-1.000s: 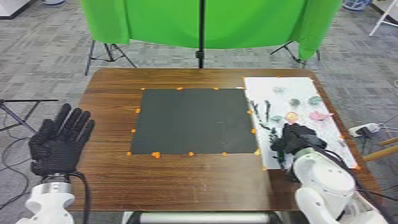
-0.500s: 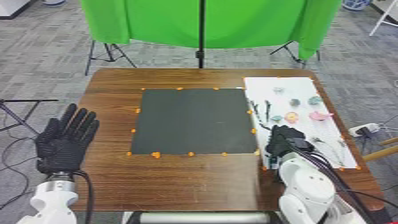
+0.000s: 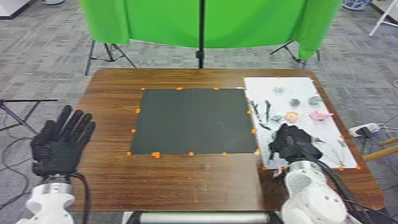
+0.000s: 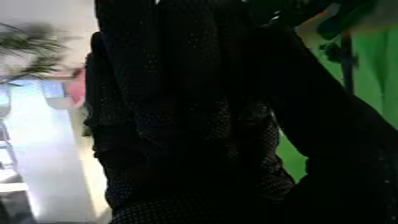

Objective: Arrange flowers

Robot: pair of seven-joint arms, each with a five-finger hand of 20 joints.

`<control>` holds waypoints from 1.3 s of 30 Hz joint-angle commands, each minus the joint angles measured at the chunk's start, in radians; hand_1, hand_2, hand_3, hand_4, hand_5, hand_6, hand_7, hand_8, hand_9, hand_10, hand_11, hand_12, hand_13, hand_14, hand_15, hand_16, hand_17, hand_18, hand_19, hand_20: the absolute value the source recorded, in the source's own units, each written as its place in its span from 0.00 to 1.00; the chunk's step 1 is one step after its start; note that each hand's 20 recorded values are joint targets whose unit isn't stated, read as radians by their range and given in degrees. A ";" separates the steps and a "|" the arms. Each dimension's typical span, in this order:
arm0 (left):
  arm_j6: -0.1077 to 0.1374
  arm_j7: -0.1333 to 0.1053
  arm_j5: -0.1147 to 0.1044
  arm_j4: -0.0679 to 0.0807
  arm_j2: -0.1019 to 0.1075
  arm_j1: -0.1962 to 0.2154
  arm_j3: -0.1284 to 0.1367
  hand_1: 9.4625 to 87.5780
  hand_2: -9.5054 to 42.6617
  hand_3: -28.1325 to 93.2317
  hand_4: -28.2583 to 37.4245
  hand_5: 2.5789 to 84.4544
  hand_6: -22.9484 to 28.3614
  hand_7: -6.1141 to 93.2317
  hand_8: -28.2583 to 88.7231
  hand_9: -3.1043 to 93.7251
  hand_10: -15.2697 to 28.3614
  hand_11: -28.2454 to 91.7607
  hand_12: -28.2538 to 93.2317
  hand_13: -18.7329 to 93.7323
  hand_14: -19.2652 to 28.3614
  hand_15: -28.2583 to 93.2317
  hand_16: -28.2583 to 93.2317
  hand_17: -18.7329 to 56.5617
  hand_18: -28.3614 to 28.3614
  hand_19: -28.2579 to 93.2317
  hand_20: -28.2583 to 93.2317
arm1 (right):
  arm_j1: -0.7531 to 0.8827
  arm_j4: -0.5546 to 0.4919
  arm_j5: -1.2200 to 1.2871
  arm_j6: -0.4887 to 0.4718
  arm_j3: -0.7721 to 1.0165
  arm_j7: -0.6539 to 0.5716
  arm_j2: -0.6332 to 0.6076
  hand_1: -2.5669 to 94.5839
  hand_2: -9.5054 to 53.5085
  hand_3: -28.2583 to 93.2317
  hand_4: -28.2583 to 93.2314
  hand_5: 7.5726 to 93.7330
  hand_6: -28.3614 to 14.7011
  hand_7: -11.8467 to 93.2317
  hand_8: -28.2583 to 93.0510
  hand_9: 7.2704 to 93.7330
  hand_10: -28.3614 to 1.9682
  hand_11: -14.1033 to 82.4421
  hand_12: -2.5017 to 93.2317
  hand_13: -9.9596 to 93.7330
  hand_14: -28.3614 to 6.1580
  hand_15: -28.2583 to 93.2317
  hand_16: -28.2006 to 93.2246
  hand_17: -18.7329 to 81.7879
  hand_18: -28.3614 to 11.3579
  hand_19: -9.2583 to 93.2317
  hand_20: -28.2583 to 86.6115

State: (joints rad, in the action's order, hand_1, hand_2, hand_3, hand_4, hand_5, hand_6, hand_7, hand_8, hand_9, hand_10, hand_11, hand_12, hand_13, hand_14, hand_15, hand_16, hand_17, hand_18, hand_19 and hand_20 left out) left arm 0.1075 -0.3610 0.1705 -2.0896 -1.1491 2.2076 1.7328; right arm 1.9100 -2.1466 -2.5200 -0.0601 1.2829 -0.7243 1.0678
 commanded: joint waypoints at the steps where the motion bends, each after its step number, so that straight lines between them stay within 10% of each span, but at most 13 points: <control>1: 0.004 -0.025 -0.010 -0.007 0.005 0.039 0.007 0.25 0.48 0.89 0.00 0.56 0.62 0.13 0.17 0.48 0.71 0.38 0.31 0.46 0.74 0.48 0.18 0.15 0.73 0.52 0.32 | -0.291 -0.002 0.125 0.012 -0.139 0.012 0.068 0.52 0.00 0.92 0.15 0.88 0.62 0.43 0.43 0.98 0.56 0.29 0.48 0.90 0.59 0.46 0.58 0.55 0.00 0.89 0.41; 27: 0.003 -0.031 -0.013 0.026 0.054 -0.046 -0.071 0.25 0.47 0.89 0.00 0.56 0.62 0.13 0.17 0.48 0.71 0.38 0.31 0.46 0.74 0.48 0.18 0.15 0.74 0.52 0.32 | -0.619 0.461 0.004 -0.061 -0.576 0.132 0.366 0.51 0.00 0.92 0.14 0.80 0.63 0.54 0.37 0.92 0.56 0.40 0.49 0.85 0.56 0.56 0.54 0.53 0.00 0.90 0.42; 30: -0.021 -0.031 -0.072 0.028 0.050 -0.061 -0.082 0.25 0.47 0.89 0.00 0.56 0.62 0.13 0.17 0.48 0.71 0.38 0.31 0.46 0.74 0.48 0.18 0.15 0.74 0.52 0.32 | -0.616 0.506 -0.040 -0.065 -0.583 0.169 0.400 0.51 0.00 0.92 0.13 0.79 0.64 0.55 0.37 0.92 0.57 0.40 0.49 0.85 0.57 0.56 0.54 0.53 0.00 0.91 0.42; 39: -0.031 -0.068 -0.083 0.026 0.072 -0.080 -0.113 0.25 0.47 0.89 0.00 0.56 0.62 0.13 0.17 0.48 0.71 0.38 0.31 0.46 0.74 0.48 0.18 0.15 0.74 0.52 0.32 | -0.647 0.613 -0.074 -0.148 -0.610 0.163 0.473 0.52 0.00 0.92 0.12 0.77 0.64 0.57 0.36 0.90 0.56 0.42 0.49 0.84 0.57 0.57 0.53 0.53 0.00 0.91 0.42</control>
State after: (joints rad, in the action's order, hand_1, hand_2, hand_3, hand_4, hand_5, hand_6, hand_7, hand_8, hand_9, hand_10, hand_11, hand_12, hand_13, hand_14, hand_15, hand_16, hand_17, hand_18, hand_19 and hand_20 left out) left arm 0.0878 -0.4046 0.0883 -2.0623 -1.0942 2.1223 1.6344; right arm 1.2907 -1.5842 -2.5979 -0.1427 0.6956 -0.5315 1.4832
